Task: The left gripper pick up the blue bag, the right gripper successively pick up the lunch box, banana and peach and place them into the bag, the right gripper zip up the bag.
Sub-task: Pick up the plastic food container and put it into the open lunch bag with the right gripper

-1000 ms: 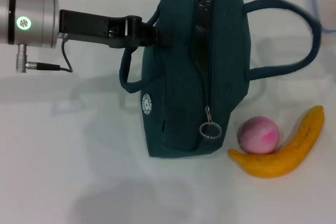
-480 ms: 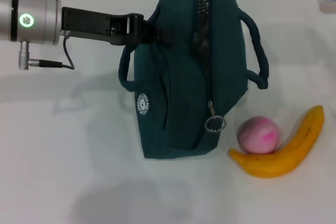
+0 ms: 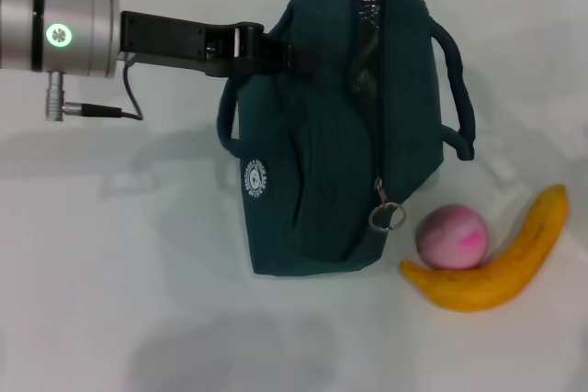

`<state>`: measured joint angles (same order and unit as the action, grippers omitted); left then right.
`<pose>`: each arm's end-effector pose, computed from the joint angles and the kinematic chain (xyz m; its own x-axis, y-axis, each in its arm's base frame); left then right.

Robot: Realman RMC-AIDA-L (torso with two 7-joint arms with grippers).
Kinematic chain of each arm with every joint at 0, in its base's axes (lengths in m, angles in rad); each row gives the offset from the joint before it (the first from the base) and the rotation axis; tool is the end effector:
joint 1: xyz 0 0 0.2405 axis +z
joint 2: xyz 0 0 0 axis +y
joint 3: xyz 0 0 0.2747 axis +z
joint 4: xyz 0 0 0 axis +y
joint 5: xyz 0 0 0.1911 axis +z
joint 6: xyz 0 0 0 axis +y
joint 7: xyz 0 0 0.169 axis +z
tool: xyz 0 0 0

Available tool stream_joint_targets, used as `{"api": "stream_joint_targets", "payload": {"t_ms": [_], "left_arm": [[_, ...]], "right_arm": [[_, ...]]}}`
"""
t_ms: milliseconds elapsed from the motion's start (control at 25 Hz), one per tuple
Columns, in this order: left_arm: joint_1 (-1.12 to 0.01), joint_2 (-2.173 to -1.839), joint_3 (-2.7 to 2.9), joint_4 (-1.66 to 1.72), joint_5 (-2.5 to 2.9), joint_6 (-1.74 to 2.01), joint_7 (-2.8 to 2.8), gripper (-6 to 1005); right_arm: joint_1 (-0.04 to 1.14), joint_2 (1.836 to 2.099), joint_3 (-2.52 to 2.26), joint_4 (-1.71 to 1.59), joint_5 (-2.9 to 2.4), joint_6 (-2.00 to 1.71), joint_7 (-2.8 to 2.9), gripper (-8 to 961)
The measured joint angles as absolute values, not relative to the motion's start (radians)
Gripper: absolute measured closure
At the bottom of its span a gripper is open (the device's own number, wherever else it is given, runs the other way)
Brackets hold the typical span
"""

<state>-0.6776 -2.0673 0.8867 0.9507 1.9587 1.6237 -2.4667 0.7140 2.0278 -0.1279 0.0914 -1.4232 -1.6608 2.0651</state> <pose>-0.1615 0.3673 -0.0102 0.4328 0.8310 0.3496 0.8191 -0.5244 0.2326 0.1935 0.3877 0.0296 -0.6390 -0.5793 -0.5060 -0.3289 -0.3888 0.8606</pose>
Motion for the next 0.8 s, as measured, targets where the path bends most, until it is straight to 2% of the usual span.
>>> {"api": "stream_joint_targets", "payload": {"t_ms": [280, 800], "left_arm": [[-0.685, -2.075, 0.882, 0.940, 1.956, 1.617, -2.459, 955], [-0.694, -2.073, 0.880, 0.939, 1.956, 1.607, -2.459, 955]], "right_arm": [[0.737, 2.028, -0.209, 0.122, -1.426, -1.580, 2.007, 759], [0.670, 2.028, -0.220, 0.116, -1.529, -1.454, 1.951, 741]]}}
